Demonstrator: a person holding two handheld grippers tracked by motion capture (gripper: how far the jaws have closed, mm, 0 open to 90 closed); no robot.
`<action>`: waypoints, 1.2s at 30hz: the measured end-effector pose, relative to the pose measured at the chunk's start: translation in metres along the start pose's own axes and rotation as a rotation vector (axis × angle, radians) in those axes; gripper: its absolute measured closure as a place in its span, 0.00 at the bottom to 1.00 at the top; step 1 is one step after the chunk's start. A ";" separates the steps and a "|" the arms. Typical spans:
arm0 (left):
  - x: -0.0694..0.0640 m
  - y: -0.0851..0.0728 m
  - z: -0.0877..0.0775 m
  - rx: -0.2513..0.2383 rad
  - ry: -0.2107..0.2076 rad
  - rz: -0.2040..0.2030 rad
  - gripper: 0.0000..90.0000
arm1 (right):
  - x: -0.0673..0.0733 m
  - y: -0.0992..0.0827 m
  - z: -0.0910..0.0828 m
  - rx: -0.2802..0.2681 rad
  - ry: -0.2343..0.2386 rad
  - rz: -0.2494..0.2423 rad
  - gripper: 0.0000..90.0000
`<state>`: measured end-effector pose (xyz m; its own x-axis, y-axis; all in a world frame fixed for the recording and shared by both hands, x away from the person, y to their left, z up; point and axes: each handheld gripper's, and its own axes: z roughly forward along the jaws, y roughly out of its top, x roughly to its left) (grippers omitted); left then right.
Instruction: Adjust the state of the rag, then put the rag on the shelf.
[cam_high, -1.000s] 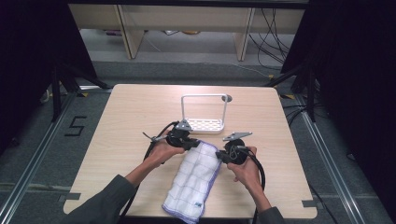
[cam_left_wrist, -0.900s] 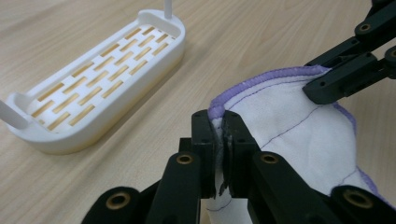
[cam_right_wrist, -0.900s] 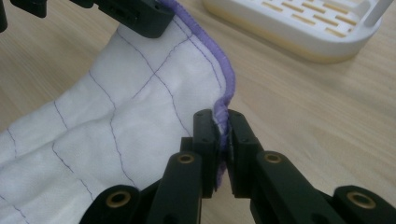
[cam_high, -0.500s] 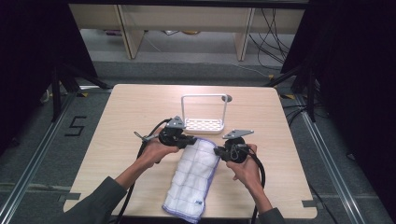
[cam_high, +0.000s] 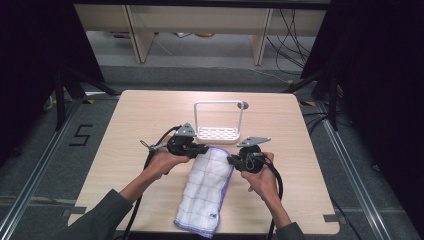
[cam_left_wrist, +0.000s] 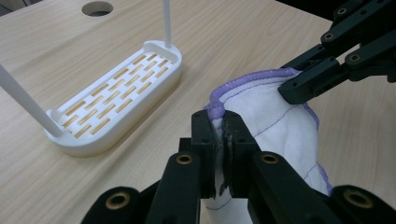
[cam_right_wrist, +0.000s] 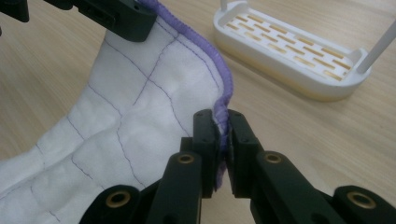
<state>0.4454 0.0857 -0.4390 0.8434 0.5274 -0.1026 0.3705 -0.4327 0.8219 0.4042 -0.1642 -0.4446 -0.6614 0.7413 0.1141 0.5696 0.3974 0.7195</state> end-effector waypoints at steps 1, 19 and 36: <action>0.001 0.002 -0.004 -0.003 0.000 0.010 0.93 | 0.002 0.002 0.000 -0.032 -0.010 0.003 0.94; -0.009 0.034 -0.039 -0.072 -0.004 0.030 0.93 | 0.006 0.029 -0.032 -0.112 -0.002 -0.029 0.94; -0.013 0.079 -0.071 -0.140 0.000 0.027 0.94 | 0.010 0.073 -0.077 -0.195 -0.034 -0.063 0.94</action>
<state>0.4359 0.0966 -0.3333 0.8524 0.5168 -0.0794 0.2897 -0.3404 0.8945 0.4016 -0.1692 -0.3377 -0.6743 0.7372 0.0436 0.4197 0.3340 0.8440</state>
